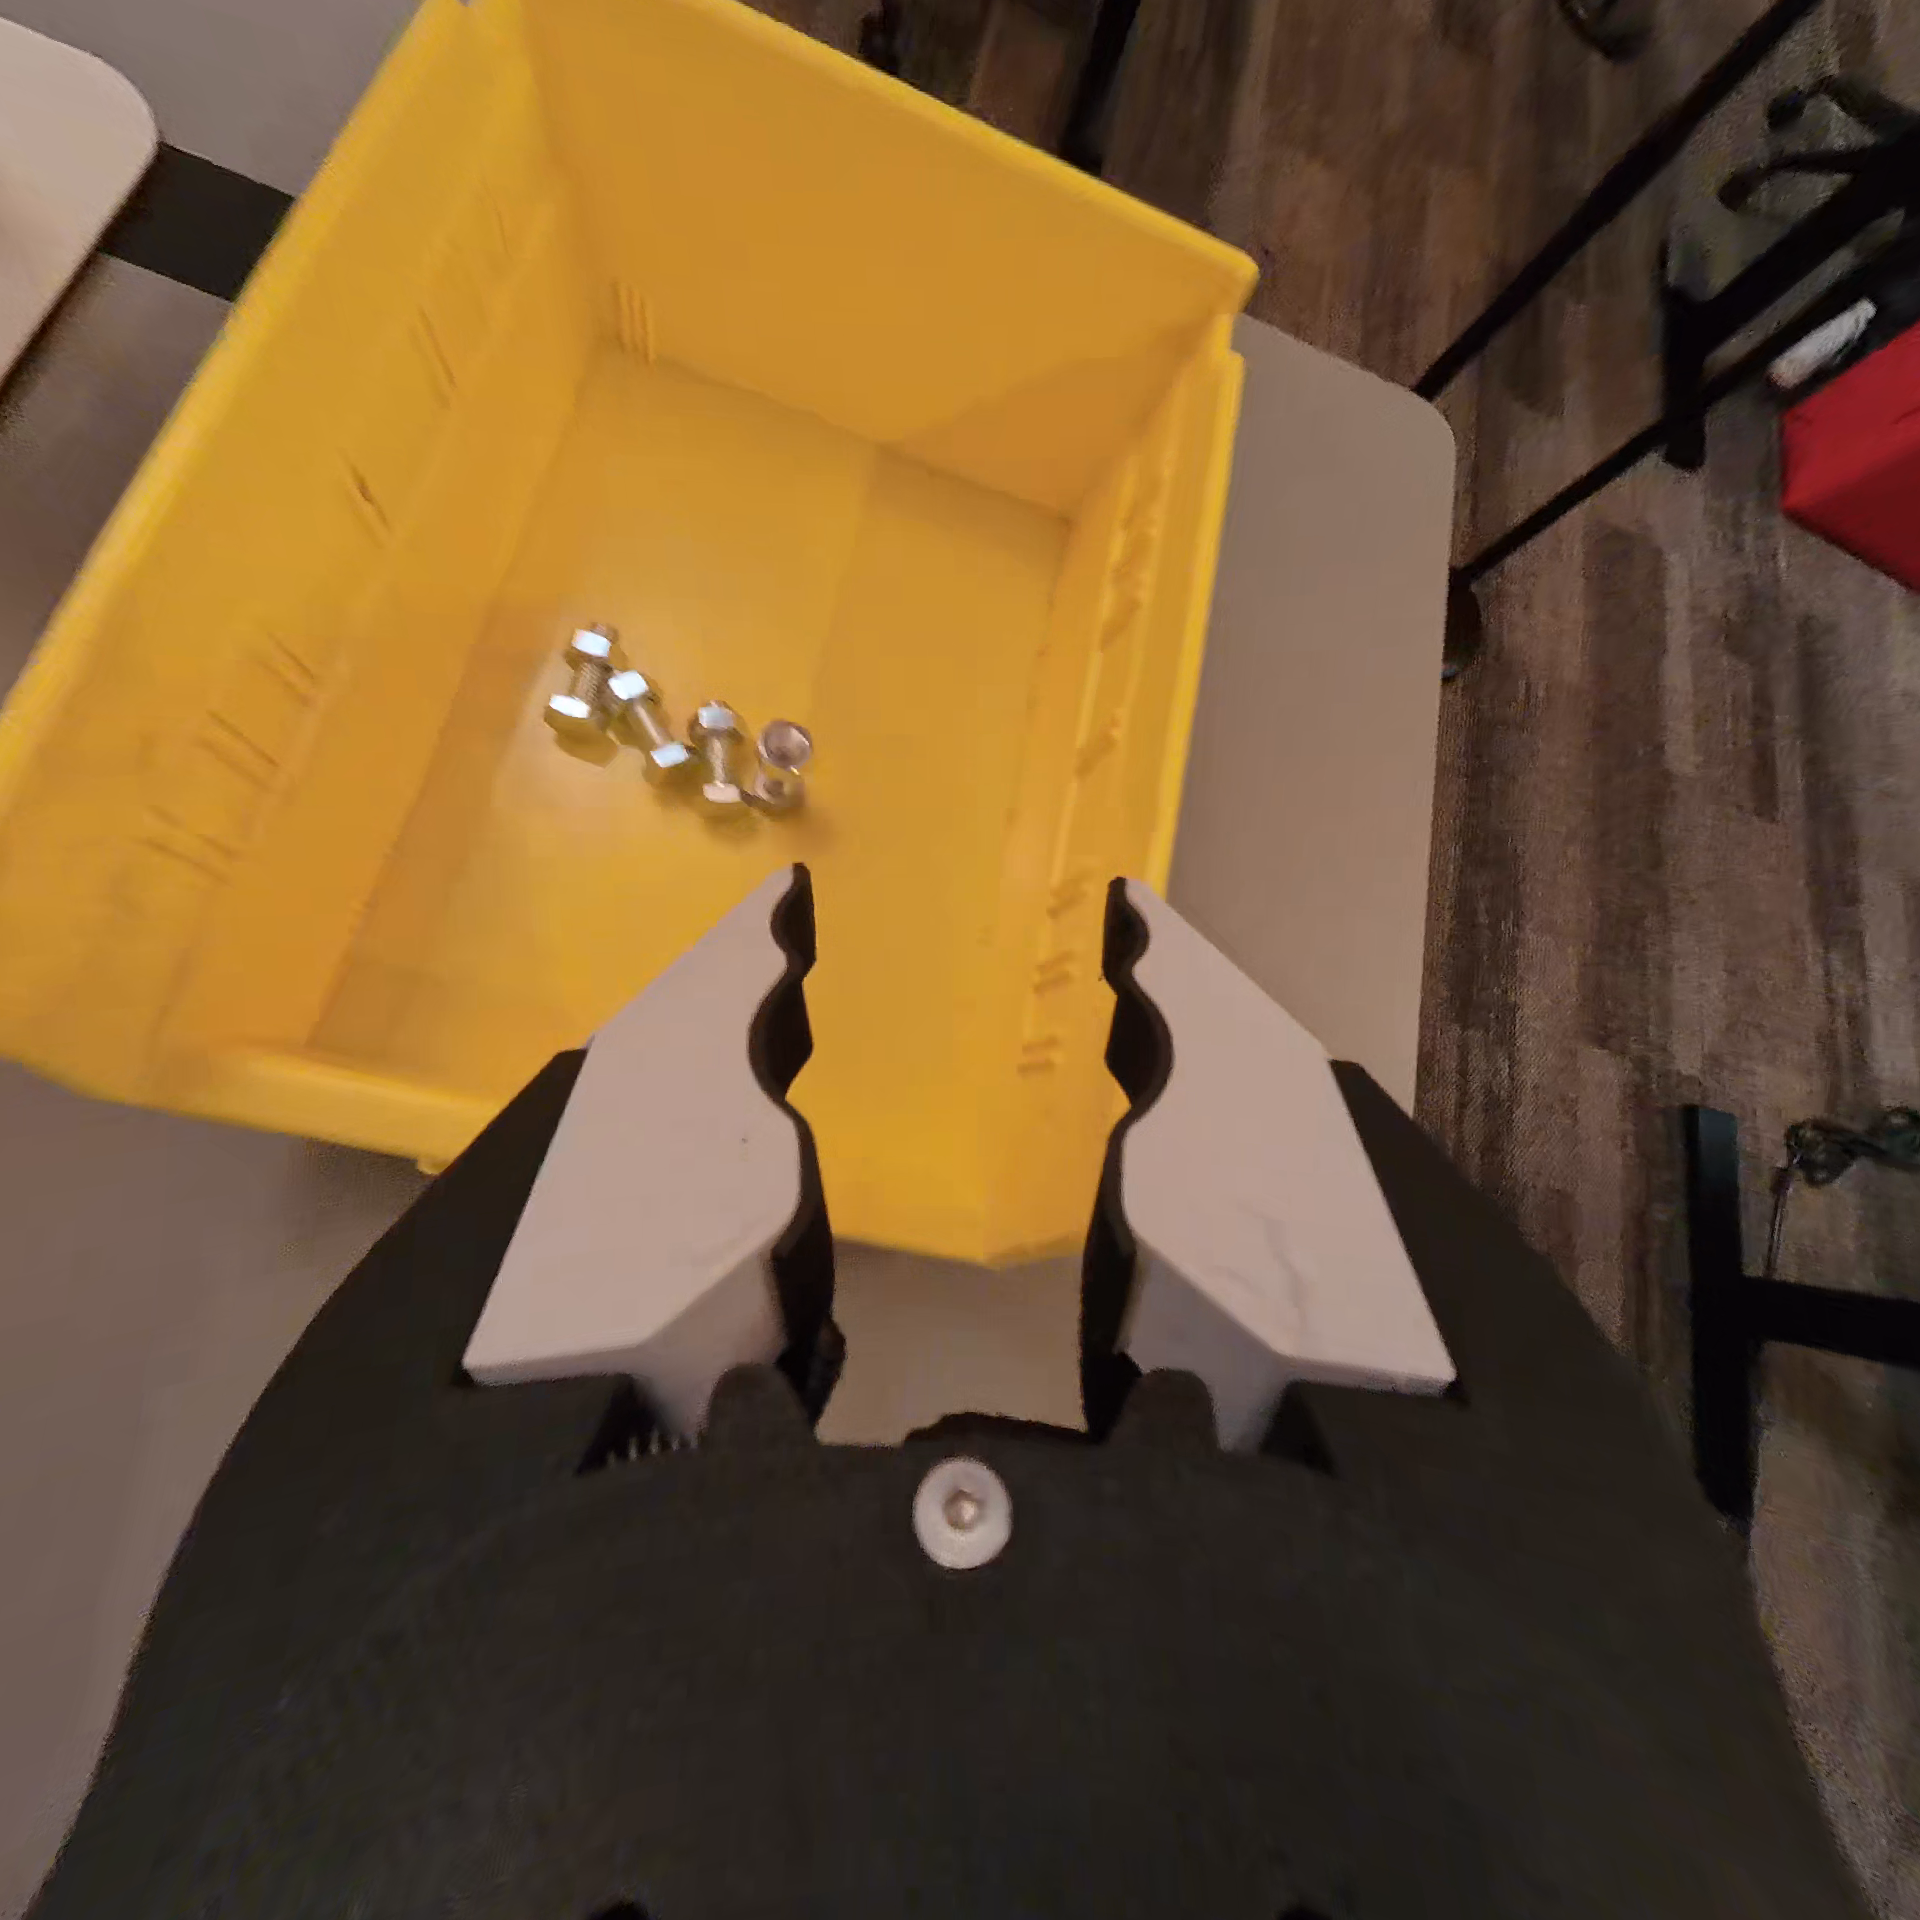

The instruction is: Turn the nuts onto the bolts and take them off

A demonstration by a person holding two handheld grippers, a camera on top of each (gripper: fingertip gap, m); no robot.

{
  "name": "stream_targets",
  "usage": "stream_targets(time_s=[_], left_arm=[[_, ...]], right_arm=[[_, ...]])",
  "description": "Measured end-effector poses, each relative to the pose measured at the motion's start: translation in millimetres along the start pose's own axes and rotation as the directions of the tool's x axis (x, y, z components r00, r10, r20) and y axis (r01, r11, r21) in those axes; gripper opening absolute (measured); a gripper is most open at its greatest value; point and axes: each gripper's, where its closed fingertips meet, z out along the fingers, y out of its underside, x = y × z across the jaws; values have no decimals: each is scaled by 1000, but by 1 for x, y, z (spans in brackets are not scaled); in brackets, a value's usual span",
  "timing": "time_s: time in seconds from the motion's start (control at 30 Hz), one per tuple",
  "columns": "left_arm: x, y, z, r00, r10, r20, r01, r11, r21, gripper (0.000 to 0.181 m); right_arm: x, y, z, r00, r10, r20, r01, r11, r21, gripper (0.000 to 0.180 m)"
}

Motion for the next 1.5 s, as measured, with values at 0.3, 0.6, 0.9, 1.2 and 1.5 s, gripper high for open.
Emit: stream_targets(time_s=[0.3,0.6,0.9,1.2,1.5], left_arm=[[-82,-6,-134,887,136,441,-29,970,-240,55],[-141,93,-345,571,58,819,345,889,-303,84],[-138,173,-466,335,-39,941,559,813,-165,93],[-138,204,-475,336,-149,930,622,777,-100,85],[-131,223,-440,434,-335,837,664,747,-45,45]], right_arm=[[28,59,8,991,130,16,-130,991,-14,56],[7,82,37,982,122,145,-114,991,-65,42],[4,83,45,967,154,201,-149,988,-39,22],[6,84,46,966,149,210,-142,989,-48,18],[1,88,42,963,153,220,-143,988,-62,7]])
